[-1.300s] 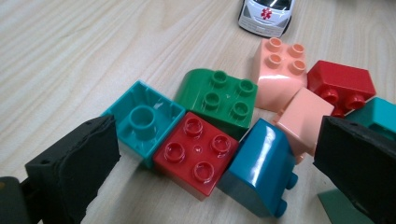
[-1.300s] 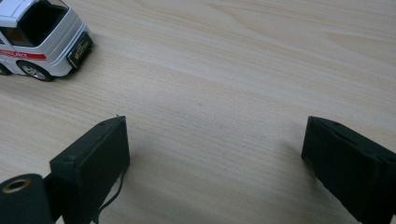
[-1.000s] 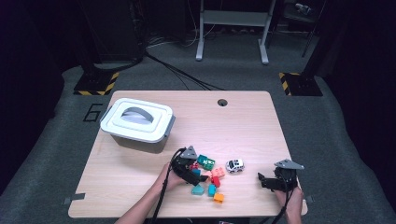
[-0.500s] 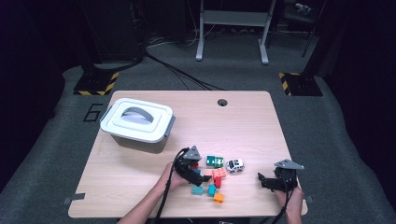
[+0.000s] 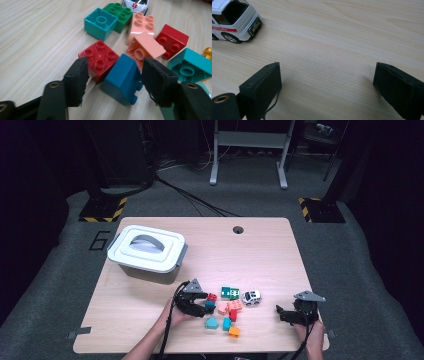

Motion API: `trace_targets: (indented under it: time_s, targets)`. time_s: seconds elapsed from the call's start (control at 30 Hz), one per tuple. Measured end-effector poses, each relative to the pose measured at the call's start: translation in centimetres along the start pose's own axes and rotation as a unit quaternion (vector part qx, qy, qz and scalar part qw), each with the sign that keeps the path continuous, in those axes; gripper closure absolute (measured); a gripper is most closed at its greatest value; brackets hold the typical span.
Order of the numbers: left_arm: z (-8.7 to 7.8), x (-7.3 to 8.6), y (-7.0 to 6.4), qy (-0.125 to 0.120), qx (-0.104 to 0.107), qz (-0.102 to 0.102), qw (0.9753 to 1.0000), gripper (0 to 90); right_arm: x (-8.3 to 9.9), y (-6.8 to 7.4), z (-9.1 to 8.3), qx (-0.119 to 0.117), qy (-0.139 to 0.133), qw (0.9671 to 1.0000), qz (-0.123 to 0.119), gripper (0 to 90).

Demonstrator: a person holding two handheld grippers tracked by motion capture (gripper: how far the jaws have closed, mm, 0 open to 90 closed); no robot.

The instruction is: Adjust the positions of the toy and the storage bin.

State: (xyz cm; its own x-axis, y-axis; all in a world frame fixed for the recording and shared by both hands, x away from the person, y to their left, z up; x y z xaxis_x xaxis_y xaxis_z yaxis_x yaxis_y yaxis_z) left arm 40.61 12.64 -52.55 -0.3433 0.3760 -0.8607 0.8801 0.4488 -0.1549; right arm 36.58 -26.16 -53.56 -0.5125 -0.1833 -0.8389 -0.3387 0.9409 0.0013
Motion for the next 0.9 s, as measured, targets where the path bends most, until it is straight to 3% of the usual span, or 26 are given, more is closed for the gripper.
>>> trace_targets:
  time_s: [0.3, 0.37, 0.43, 0.57, 0.7, 0.8, 0.9]
  targets:
    - [1.8, -0.6, -1.0, -0.001, 0.011, 0.007, 0.9999, 49.8, 0.0, 0.0, 0.0, -0.001, -0.001, 1.0, 0.0, 7.4]
    - [1.9, -0.7, -1.2, 0.0, 0.012, 0.008, 0.9999, 47.6, 0.0, 0.0, 0.0, -0.001, -0.001, 1.0, 0.0, 7.5]
    - [1.4, -0.8, -1.3, -0.002, 0.006, 0.008, 1.0, 36.9, 0.0, 0.0, 0.0, -0.001, -0.001, 1.0, 0.0, 7.5]
    - [-0.8, -0.7, -1.1, -0.015, -0.013, 0.002, 0.9998, 33.2, 0.0, 0.0, 0.0, -0.001, -0.001, 1.0, 0.0, 7.6]
    - [-1.7, 0.1, -0.5, -0.009, -0.02, -0.006, 0.9997, 42.6, 0.0, 0.0, 0.0, 0.001, 0.0, 1.0, -0.001, 7.6]
    - [-1.1, 0.5, -0.6, -0.004, -0.004, -0.009, 0.9999, 54.0, 0.0, 0.0, 0.0, 0.001, 0.0, 1.0, -0.002, 7.7]
    - [-0.2, 0.3, -1.2, -0.015, 0.01, -0.01, 0.9998, 61.7, 0.0, 0.0, 0.0, 0.001, 0.0, 1.0, -0.001, 7.6]
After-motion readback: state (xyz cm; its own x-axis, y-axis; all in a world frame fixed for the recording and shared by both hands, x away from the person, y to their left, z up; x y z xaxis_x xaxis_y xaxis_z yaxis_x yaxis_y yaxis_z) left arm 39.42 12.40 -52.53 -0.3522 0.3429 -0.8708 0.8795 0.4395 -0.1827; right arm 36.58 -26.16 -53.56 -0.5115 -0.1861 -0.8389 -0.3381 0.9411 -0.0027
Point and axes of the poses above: each handheld gripper's, and its own axes: z roughly forward along the jaws, x roughly out of its underside, y roughly to its left, the point moved 1 cm from there along z, roughly forward along the jaws, and after that the axes turned 10 degrees about -y, right-handed, at the moved point
